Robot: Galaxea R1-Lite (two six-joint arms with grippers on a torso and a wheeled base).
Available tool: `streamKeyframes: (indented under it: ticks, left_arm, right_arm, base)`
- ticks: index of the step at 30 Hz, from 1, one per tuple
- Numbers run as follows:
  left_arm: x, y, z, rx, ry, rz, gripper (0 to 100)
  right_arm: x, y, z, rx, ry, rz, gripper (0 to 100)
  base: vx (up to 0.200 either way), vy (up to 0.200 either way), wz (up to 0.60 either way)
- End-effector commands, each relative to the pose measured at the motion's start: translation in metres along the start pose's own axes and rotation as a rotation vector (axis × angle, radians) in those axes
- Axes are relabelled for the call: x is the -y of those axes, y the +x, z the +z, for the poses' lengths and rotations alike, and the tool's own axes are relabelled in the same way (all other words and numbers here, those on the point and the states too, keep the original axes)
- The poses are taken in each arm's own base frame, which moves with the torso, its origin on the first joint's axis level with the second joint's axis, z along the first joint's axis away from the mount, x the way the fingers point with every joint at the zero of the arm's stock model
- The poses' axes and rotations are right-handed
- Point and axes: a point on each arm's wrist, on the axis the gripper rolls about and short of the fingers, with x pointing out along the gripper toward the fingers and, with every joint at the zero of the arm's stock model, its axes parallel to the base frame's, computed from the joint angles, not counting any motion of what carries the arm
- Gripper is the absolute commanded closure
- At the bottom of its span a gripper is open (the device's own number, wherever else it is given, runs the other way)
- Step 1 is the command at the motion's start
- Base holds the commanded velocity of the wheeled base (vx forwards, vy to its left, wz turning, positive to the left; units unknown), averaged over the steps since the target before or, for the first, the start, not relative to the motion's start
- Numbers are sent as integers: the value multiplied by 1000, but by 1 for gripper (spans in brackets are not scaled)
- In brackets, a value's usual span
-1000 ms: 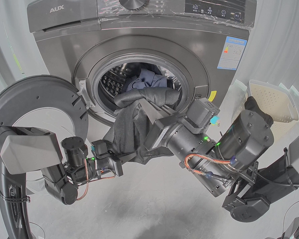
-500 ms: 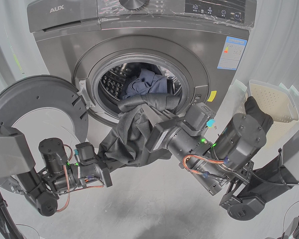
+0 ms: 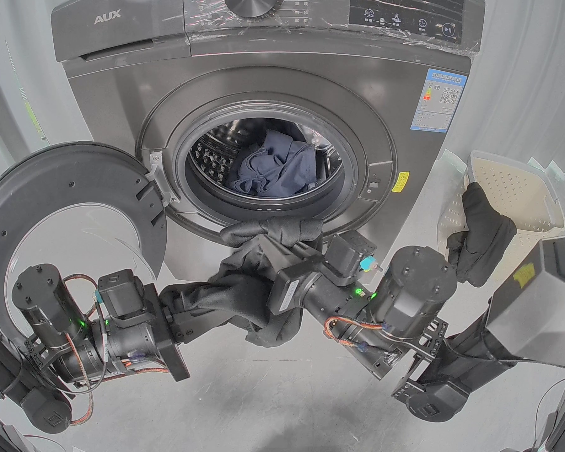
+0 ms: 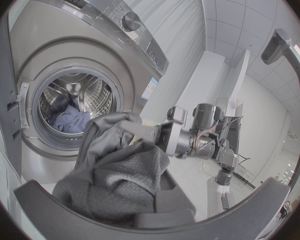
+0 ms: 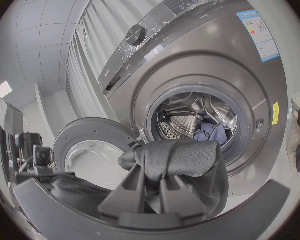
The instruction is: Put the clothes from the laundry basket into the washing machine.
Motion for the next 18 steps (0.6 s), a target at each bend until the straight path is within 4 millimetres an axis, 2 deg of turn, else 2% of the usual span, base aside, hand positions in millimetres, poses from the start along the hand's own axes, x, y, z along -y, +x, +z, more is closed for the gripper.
streamKeyframes:
  ticks: [1, 6, 18]
  left_arm:
    - [4, -1, 10, 41, 25, -11, 100]
    - [1, 5, 21, 85, 46, -8, 100]
    - [-10, 19, 36, 163, 78, 61, 100]
  right_arm:
    - [1, 0, -14, -42, -10, -5, 0]
    - [4, -7, -24, -95, -22, -16, 0]
    - [15, -13, -29, -130, -40, -52, 0]
  base:
    - [0, 0, 0]
    - [0, 0, 0]
    - [0, 0, 0]
